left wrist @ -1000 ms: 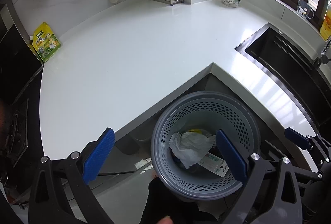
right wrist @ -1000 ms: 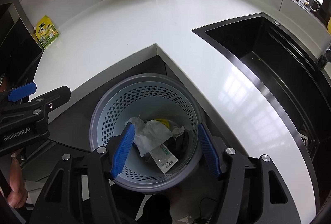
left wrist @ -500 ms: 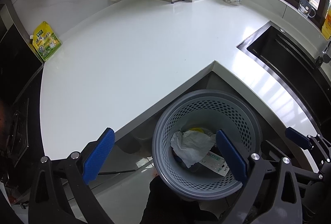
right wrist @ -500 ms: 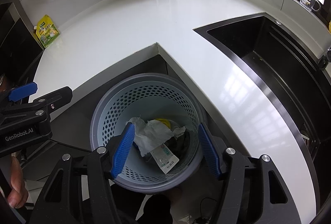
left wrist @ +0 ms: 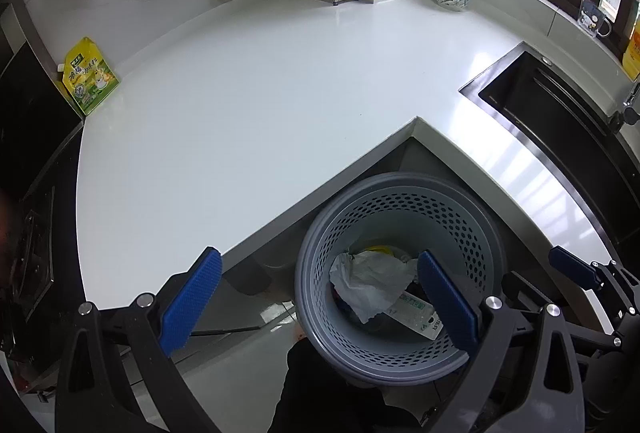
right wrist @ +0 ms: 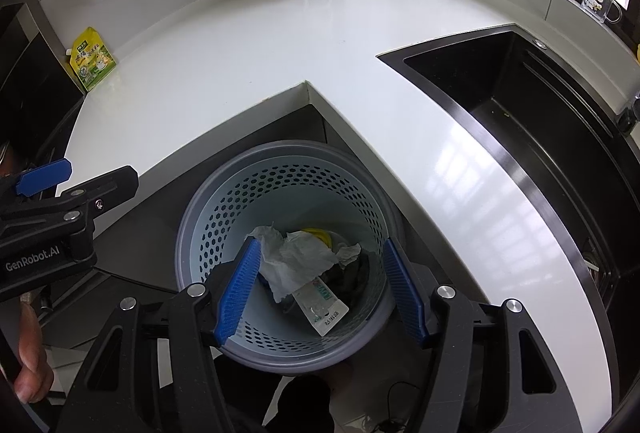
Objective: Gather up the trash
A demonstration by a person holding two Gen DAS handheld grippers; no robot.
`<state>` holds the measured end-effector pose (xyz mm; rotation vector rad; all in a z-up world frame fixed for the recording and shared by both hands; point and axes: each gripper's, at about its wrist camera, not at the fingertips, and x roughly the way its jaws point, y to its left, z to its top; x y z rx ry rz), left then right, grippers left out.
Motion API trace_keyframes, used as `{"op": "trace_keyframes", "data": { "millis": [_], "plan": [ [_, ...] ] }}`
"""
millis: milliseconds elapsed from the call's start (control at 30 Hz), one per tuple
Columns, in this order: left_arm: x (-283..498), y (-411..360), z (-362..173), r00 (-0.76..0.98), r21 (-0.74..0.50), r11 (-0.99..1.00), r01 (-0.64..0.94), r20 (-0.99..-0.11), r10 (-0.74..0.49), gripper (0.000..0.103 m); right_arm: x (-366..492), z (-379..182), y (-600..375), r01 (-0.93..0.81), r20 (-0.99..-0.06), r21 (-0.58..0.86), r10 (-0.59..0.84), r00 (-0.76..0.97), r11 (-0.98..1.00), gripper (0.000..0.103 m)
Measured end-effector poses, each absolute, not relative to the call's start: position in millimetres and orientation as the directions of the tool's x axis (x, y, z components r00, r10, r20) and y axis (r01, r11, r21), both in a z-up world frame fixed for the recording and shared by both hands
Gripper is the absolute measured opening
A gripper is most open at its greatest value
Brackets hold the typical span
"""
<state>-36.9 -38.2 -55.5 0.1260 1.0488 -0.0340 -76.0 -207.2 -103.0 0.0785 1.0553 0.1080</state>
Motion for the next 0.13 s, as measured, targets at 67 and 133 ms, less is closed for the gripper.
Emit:
{"op": "trace_keyframes", "data": {
  "millis": [67, 133],
  "plan": [
    [-36.9, -38.2, -55.8, 0.497, 0.088, 0.992, 0.085, -0.867, 0.035, 0.096, -76.1, -103.1, -206.2, -0.052, -0.863, 0.116, 0.126, 0.490, 0.992, 0.061],
    [-36.9, -37.5, -56.0, 0.496, 0.087, 0.993, 0.085, -0.867, 0.033, 0.096, -75.8, -103.3, -205.9, -0.053, -0.863, 0.116, 0.127, 0.489, 0.992, 0.061]
  ]
}}
